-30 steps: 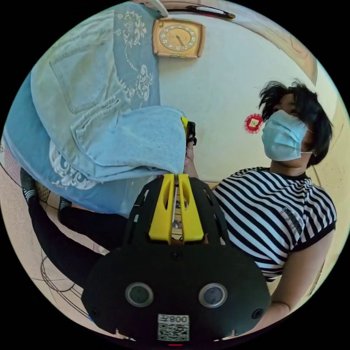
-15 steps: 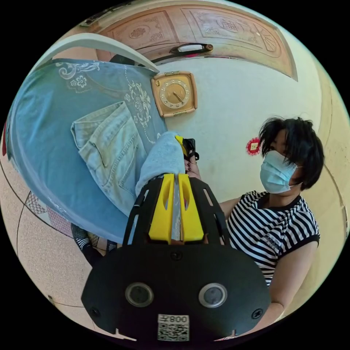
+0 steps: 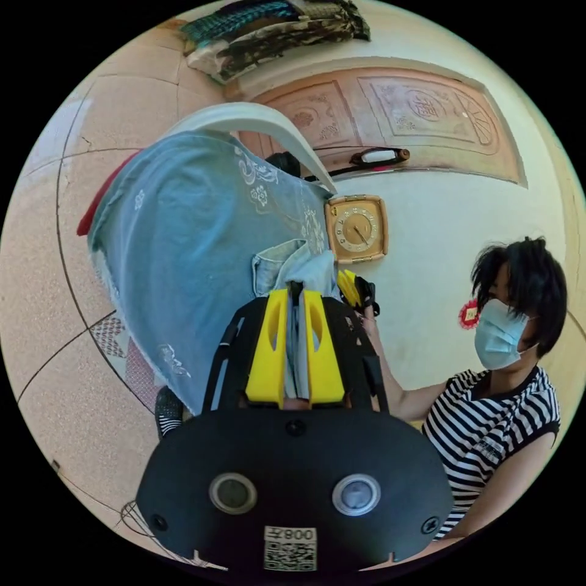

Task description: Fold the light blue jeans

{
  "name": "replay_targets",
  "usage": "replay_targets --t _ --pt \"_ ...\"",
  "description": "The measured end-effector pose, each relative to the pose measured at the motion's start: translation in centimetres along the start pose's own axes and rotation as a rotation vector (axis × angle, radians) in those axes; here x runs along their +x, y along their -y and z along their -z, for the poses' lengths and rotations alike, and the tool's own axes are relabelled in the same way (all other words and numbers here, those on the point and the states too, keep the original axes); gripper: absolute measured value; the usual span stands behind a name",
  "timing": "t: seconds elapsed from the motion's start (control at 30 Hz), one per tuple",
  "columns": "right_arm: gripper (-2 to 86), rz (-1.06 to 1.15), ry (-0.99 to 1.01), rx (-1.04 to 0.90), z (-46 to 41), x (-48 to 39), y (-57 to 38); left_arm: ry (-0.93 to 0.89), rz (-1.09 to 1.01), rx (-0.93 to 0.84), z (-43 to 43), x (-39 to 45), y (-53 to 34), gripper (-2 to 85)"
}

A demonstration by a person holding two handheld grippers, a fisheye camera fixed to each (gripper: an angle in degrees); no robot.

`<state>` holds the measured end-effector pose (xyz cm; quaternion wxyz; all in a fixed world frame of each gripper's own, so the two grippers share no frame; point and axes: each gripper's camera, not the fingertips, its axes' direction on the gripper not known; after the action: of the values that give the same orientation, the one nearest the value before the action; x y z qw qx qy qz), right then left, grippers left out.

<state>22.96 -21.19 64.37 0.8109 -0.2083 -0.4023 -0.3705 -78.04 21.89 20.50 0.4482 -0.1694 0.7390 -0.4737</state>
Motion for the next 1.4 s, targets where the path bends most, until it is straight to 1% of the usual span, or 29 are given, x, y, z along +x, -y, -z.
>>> replay_targets --t 0.03,0.07,0.1,0.17,0.2,0.23,0.27,0.3,0.33,0.37,0.43,0.47,0.53,0.6,0.63,0.7,0.73,0.77,0.87,0.93,1.03,1.1,1.13,1.2,1.23,1.3,1.4 --pt "1.6 0.037 -0.042 0.003 0.0 -0.6 -0.1 0.05 -0.003 0.066 0.9 1.1 -0.9 2.7" --pt "1.1 0.078 -0.092 -0.013 -0.3 -1.1 0.0 0.055 -0.026 0.121 1.5 2.3 -1.8 1.9" --pt "0.9 0.097 -0.121 -0.031 -0.7 -1.3 0.2 0.05 -0.044 0.131 1.5 2.9 -2.1 1.6" --pt "0.4 0.156 -0.286 -0.136 -2.9 -1.5 1.3 0.072 -0.145 0.073 0.0 5.9 -2.4 0.8" --pt "0.3 0.168 -0.335 -0.162 -3.5 -1.4 1.6 0.083 -0.176 0.046 -0.7 6.6 -2.2 0.7" --pt "0.2 0.198 -0.419 -0.211 -4.7 -1.3 2.2 0.111 -0.237 -0.012 -2.2 7.8 -1.7 0.5" --pt "0.1 0.231 -0.49 -0.246 -5.7 -1.1 2.8 0.174 -0.264 -0.047 -3.5 8.4 -1.1 0.4" --pt "0.1 0.245 -0.519 -0.267 -6.2 -0.9 3.0 0.218 -0.268 -0.051 -4.1 8.4 -0.8 0.3" --pt "0.1 0.265 -0.548 -0.302 -6.8 -0.5 3.6 0.322 -0.272 -0.061 -5.0 8.2 -0.3 0.2" --pt "0.0 0.263 -0.533 -0.318 -6.7 -0.1 4.1 0.375 -0.261 -0.071 -5.4 7.6 -0.1 0.2" --pt "0.0 0.262 -0.495 -0.339 -6.0 0.3 4.8 0.281 -0.219 -0.034 -5.0 6.8 -0.1 0.1" --pt "0.0 0.264 -0.479 -0.323 -5.0 0.2 5.0 0.262 -0.195 -0.012 -4.7 6.8 -0.4 0.1" --pt "0.0 0.294 -0.494 -0.288 -3.2 -0.5 4.5 0.285 -0.186 0.016 -4.3 7.7 -1.0 0.1" --pt "0.0 0.346 -0.484 -0.269 -1.8 -1.6 3.3 0.27 -0.21 0.03 -3.9 8.7 -1.6 0.1" --pt "0.0 0.378 -0.476 -0.287 -1.6 -1.8 2.5 0.242 -0.236 0.029 -3.9 9.3 -2.0 0.1" --pt "0.0 0.382 -0.525 -0.373 -2.1 -1.1 1.6 0.229 -0.267 -0.002 -4.3 9.8 -2.2 0.1" --pt "0.0 0.382 -0.637 -0.436 -2.8 -0.1 1.4 0.276 -0.272 -0.04 -4.8 9.8 -2.1 0.1" --pt "0.0 0.404 -0.663 -0.462 -3.0 1.0 1.5 0.311 -0.28 -0.056 -5.1 9.5 -2.0 0.1" --pt "0.0 0.342 -0.547 -0.468 -1.2 2.6 3.4 0.3 -0.26 -0.059 -5.2 8.8 -1.3 0.1" --pt "0.1 0.337 -0.537 -0.442 0.1 2.9 4.1 0.31 -0.274 -0.047 -4.9 8.8 -1.2 0.2" --pt "0.3 0.357 -0.621 -0.402 1.9 2.7 4.1 0.276 -0.252 -0.022 -4.4 8.0 -0.9 0.4" --pt "0.5 0.356 -0.636 -0.433 2.1 3.5 3.9 0.253 -0.241 -0.011 -4.0 7.5 -0.5 0.7" --pt "0.7 0.346 -0.626 -0.417 2.6 3.8 3.9 0.241 -0.233 -0.005 -3.8 7.2 -0.3 1.1" --pt "1.3 0.334 -0.622 -0.343 4.4 3.5 3.9 0.209 -0.198 0.021 -3.1 6.8 -0.1 2.1" --pt "2.2 0.334 -0.632 -0.275 6.0 3.0 3.5 0.178 -0.19 0.035 -2.5 6.8 -0.2 3.8" --pt "4.6 0.322 -0.604 -0.207 8.6 2.6 2.3 0.153 -0.174 0.026 -1.6 6.6 -0.9 7.1" --pt "7.2 0.206 -0.497 -0.149 12.7 3.7 -1.0 0.108 -0.062 -0.04 -0.8 5.5 -3.3 10.9"
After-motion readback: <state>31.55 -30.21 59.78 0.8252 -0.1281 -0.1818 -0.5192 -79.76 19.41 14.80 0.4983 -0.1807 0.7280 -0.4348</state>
